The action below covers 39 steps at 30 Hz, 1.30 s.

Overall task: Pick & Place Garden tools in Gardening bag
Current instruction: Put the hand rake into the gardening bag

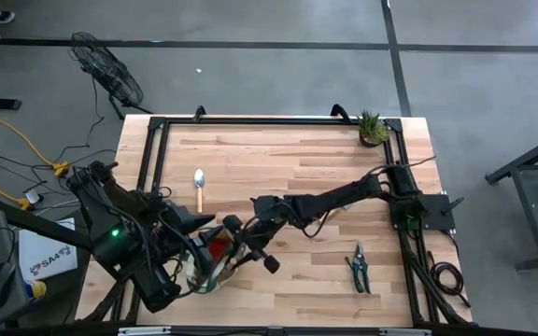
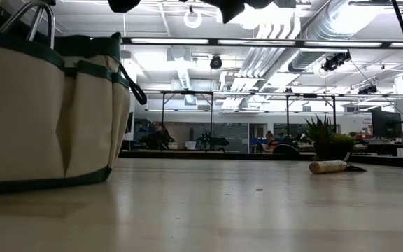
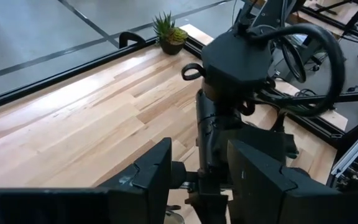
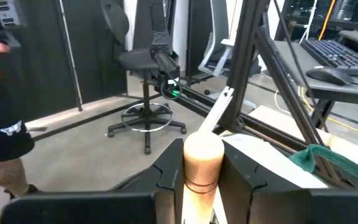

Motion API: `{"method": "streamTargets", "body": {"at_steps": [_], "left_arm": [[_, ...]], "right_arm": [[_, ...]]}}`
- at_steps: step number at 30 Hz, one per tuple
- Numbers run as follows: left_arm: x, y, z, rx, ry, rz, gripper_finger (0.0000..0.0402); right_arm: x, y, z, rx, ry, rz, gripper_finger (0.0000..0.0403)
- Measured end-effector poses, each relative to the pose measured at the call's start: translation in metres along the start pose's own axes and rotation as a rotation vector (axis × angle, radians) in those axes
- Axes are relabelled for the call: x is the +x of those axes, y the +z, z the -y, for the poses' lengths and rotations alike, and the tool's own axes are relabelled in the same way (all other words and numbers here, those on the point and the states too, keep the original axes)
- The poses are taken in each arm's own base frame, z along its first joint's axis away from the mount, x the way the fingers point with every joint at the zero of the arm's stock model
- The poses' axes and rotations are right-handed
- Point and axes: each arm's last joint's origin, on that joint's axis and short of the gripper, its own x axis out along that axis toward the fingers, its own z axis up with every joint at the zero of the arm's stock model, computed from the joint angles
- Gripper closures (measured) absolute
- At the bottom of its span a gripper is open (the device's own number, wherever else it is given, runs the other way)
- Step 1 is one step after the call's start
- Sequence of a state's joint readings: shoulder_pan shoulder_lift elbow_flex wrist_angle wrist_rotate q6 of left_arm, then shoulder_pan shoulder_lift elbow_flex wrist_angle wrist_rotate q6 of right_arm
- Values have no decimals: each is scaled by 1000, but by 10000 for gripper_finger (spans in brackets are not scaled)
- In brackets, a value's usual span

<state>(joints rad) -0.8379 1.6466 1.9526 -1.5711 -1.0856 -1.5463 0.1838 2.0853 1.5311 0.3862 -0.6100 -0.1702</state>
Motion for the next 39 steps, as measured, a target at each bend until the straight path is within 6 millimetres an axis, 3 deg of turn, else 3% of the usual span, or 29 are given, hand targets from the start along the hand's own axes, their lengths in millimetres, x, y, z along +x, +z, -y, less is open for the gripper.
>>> {"method": "streamTargets", "body": {"at_steps": [10, 23, 31, 39], "left_arm": [[-7, 12, -9, -28, -24, -12, 250], [-11, 21, -13, -10, -52, 13, 250], [-19, 61, 0, 59, -369, -46, 250], [16, 85, 22, 224, -696, -110, 250]], "right_arm": [[-6, 9, 6, -2, -12, 51, 344], [-3, 9, -2, 8, 57, 46, 344], [-5, 8, 2, 12, 44, 40, 344], [-6, 6, 3, 21, 55, 30, 344]]}}
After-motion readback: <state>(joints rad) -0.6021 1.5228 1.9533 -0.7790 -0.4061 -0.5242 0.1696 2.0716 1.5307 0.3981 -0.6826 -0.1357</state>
